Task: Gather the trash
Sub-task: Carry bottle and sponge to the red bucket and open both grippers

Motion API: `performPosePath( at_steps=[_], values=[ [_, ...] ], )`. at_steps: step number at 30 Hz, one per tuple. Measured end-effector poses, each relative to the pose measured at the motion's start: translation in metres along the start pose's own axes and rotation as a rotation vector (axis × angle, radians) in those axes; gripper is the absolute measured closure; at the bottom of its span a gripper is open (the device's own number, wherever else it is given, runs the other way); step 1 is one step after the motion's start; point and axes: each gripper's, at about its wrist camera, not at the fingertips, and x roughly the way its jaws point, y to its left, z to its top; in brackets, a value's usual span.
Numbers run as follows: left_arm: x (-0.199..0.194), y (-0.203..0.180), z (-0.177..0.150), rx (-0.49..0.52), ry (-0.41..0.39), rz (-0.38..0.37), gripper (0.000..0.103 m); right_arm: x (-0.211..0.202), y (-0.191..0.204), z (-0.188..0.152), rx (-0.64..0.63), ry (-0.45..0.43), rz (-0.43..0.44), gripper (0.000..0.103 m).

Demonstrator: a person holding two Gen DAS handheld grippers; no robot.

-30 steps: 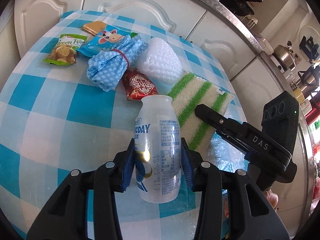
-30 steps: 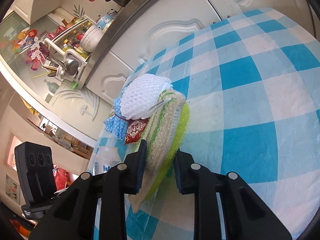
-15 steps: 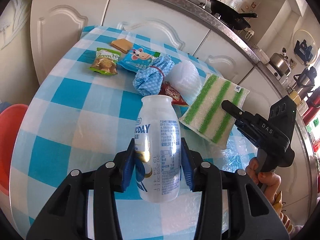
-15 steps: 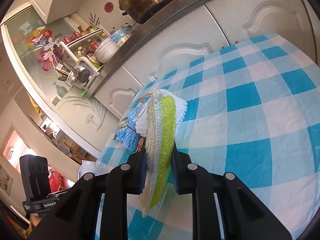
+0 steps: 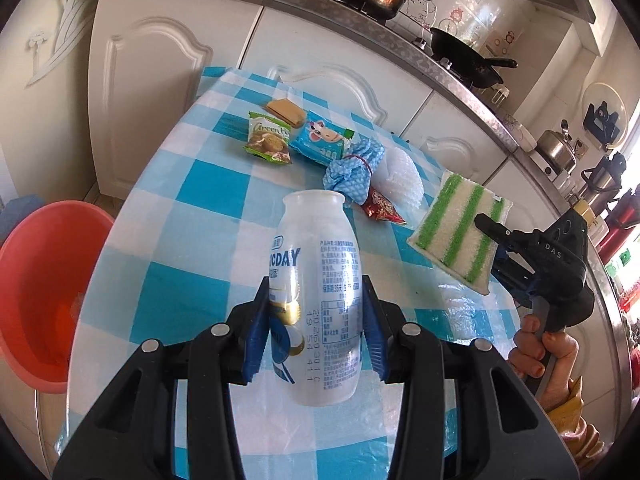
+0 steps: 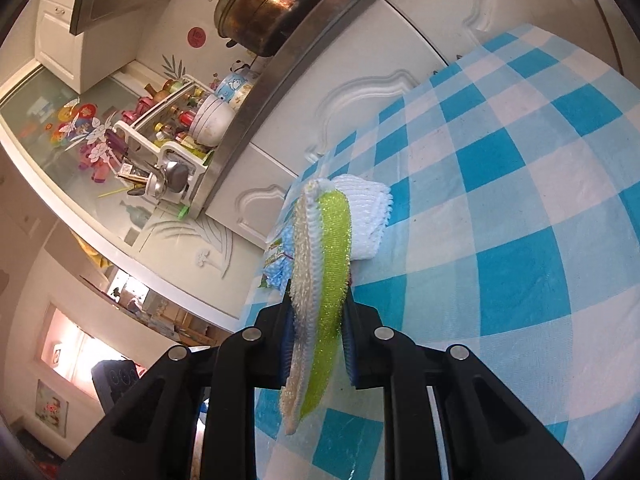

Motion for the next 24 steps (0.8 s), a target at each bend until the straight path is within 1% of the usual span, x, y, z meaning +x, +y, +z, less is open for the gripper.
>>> performPosePath(
  at_steps=[4, 10, 15, 19, 24],
  values=[
    [-0.015, 0.017, -0.001, -0.019, -0.034, 0.005, 0.060, 0.004, 0.035, -0.002, -0.075, 0.013, -0.005, 0.082],
    [-0.040, 0.048, -0.005, -0.065, -0.090, 0.034, 0.060, 0.027, 0.086, -0.010, -0.171, 0.074, -0.002, 0.082],
    [-0.068, 0.082, -0.006, -0.105, -0.159, 0.104, 0.060, 0.058, 0.136, -0.024, -0.267, 0.146, 0.030, 0.082],
    [-0.091, 0.115, -0.007, -0.164, -0.214, 0.170, 0.060, 0.089, 0.177, -0.039, -0.353, 0.217, 0.059, 0.082],
    [-0.108, 0.152, -0.010, -0.245, -0.258, 0.235, 0.060, 0.136, 0.221, -0.064, -0.471, 0.308, 0.078, 0.082]
  ],
)
